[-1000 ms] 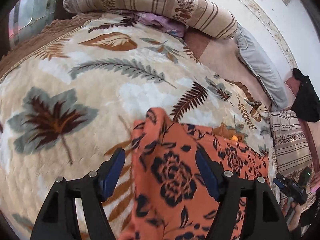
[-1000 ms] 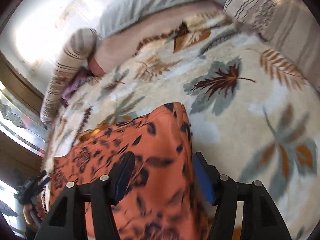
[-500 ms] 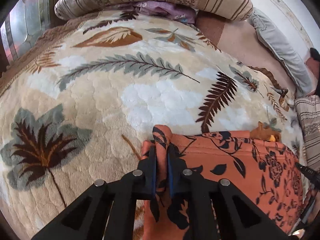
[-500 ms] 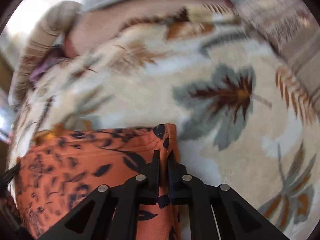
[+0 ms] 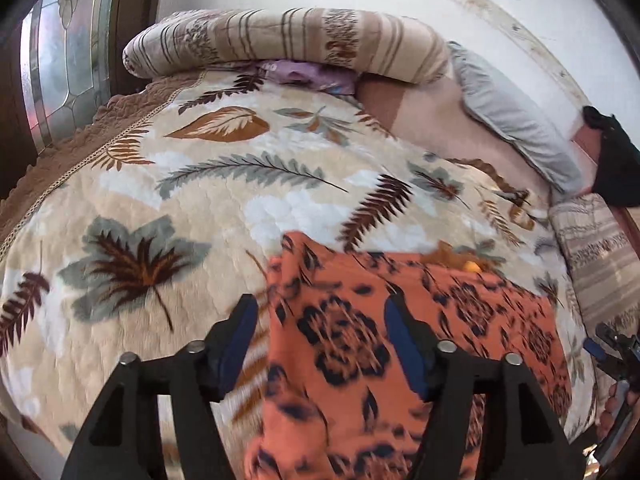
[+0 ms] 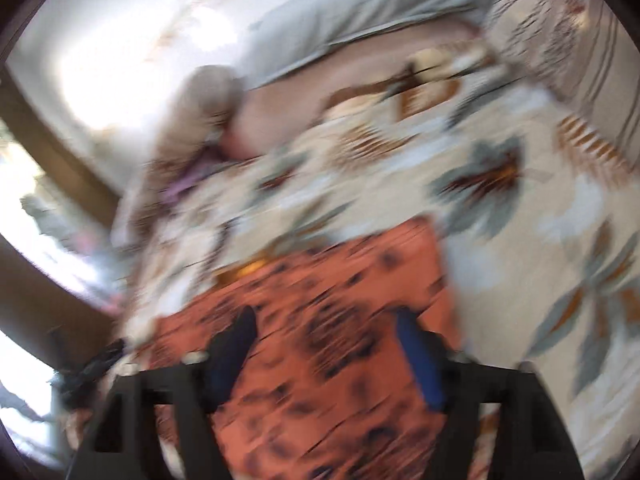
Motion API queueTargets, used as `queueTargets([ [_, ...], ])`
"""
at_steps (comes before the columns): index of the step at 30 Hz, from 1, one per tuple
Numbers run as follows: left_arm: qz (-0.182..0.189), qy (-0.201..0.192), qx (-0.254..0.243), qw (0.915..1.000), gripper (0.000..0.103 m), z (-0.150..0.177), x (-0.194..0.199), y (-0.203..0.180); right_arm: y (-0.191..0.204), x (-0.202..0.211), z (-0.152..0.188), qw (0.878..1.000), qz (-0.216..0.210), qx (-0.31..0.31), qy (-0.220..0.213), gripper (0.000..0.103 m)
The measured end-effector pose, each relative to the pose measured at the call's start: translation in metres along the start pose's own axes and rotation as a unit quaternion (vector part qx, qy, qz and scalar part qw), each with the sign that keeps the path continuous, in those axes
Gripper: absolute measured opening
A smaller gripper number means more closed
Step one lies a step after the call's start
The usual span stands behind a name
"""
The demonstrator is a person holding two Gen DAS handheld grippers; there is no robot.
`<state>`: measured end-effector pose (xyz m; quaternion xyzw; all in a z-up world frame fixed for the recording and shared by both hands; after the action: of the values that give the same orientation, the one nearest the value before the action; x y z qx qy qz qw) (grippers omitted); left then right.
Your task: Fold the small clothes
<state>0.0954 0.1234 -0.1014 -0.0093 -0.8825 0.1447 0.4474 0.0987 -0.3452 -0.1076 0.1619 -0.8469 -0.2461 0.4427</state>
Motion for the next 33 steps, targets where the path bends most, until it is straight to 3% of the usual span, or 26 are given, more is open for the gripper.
queueTargets([
  [3,-0.006,0.021,-0.017,0.9996,0.069,0.036,0.002,-0.004,-0.009,-0.018,0.029,0.997,-0.051,-0.033,0.046,0.078],
  [4,-0.021,0.037,-0.02,0.9989,0.069,0.045,-0.008,-0.001,-0.016,-0.024,0.036,0.997,-0.046,-0.042,0.054,0.078],
  [6,-0.065,0.095,-0.014,0.9933,0.066,0.062,-0.038,0.013,-0.047,-0.039,0.047,0.995,0.006,-0.078,0.068,0.077],
  [7,-0.055,0.105,0.004,0.993,0.066,0.069,-0.045,0.023,-0.06,-0.041,0.048,0.993,0.001,-0.102,0.06,0.071],
  [9,-0.053,0.082,0.023,0.995,0.065,0.069,-0.03,0.028,-0.066,-0.03,0.046,0.99,-0.021,-0.136,0.041,0.071],
  [11,-0.058,0.061,0.024,0.9962,0.065,0.067,-0.012,0.027,-0.054,-0.013,0.047,0.993,-0.009,-0.118,0.023,0.074],
  [13,-0.057,0.035,0.015,0.9976,0.065,0.067,0.005,0.022,-0.042,-0.003,0.05,0.995,-0.035,-0.093,0.013,0.075],
  [14,-0.062,0.027,0.01,0.9977,0.065,0.067,0.009,0.021,-0.043,-0.004,0.053,0.995,-0.038,-0.093,0.016,0.076],
  [16,-0.069,0.03,-0.003,0.9972,0.065,0.069,0.01,0.014,-0.065,-0.018,0.064,0.991,-0.003,-0.128,0.044,0.076],
  [17,-0.067,0.034,-0.007,0.9971,0.065,0.07,0.011,0.01,-0.081,-0.022,0.07,0.985,-0.007,-0.165,0.05,0.067],
  [18,-0.062,0.032,-0.008,0.9975,0.065,0.07,0.014,0.006,-0.089,-0.015,0.073,0.98,-0.03,-0.197,0.027,0.067],
  [21,-0.051,0.006,-0.02,0.9985,0.066,0.068,0.025,-0.008,-0.076,0.021,0.077,0.983,-0.011,-0.184,-0.022,0.069],
  [23,-0.043,-0.003,-0.033,0.9985,0.066,0.068,0.027,-0.02,-0.072,0.039,0.09,0.978,-0.028,-0.202,-0.037,0.075],
  [28,-0.031,0.006,-0.06,0.9977,0.068,0.073,0.008,-0.045,-0.092,0.017,0.134,0.955,-0.071,-0.286,0.006,0.076],
  [31,-0.063,0.05,-0.062,0.9948,0.068,0.083,-0.026,-0.044,-0.1,-0.009,0.133,0.941,-0.114,-0.319,-0.004,0.076],
  [32,-0.074,0.074,-0.058,0.9929,0.068,0.088,-0.041,-0.039,-0.1,-0.013,0.13,0.941,-0.113,-0.32,-0.007,0.075],
  [33,-0.078,0.07,-0.067,0.9923,0.068,0.091,-0.046,-0.038,-0.102,-0.018,0.125,0.941,-0.105,-0.322,-0.016,0.074],
])
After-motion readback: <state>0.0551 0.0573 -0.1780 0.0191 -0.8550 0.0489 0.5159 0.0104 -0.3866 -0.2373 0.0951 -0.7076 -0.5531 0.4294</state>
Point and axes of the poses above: each gripper's, at about its wrist camera, not at the fingertips, and x roughly against the way its jaws point, y to its left, z to its underside, the point moved 2 cm from there along -x, roughly the way its jaws point, and after that the axes turned 6 degrees about y, right-handed, at the moved point
